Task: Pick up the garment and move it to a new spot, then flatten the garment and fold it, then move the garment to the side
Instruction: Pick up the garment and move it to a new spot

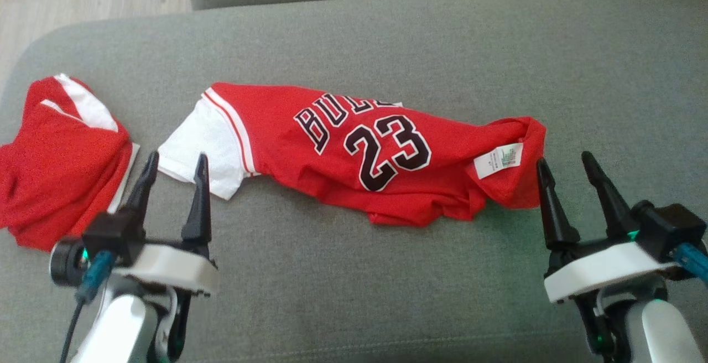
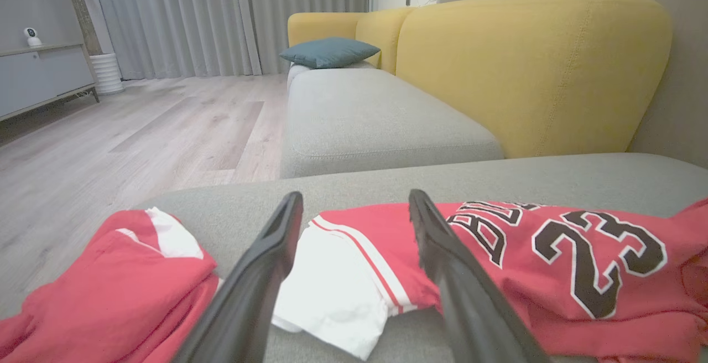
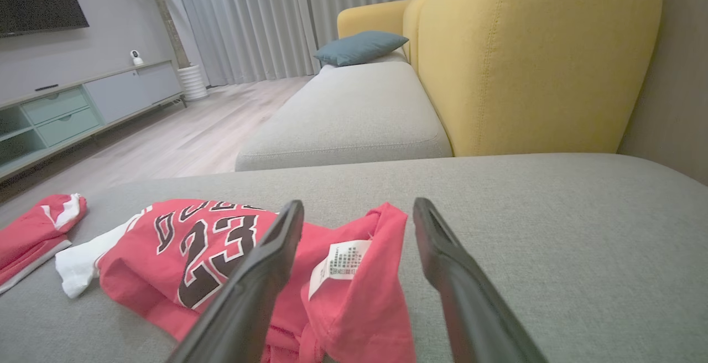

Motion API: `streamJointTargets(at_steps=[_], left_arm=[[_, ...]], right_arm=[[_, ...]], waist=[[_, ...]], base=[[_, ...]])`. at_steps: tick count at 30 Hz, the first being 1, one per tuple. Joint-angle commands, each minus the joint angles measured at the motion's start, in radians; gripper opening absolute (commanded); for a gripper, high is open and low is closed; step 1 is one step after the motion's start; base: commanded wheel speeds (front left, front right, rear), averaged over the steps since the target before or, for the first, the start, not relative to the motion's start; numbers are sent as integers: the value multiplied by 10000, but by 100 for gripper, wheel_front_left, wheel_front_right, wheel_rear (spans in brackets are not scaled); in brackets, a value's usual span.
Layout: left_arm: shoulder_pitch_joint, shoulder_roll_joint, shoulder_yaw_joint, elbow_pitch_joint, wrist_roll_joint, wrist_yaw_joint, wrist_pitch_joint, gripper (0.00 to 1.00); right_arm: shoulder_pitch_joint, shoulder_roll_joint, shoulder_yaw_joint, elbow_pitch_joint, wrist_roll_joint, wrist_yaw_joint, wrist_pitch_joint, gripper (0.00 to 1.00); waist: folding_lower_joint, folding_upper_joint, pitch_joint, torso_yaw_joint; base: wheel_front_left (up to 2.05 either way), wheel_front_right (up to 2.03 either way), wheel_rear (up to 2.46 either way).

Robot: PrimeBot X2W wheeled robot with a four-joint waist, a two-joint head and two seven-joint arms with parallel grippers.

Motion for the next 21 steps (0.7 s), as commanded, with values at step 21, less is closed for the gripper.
streamJointTargets(at_steps=[21], left_arm=[[796,228,632,-477,305,163,-53,100]], right_arm=[[552,-2,390,-596,-42,40,389,100]], waist=[[0,-1,-716,-52]], base=[[0,0,0]])
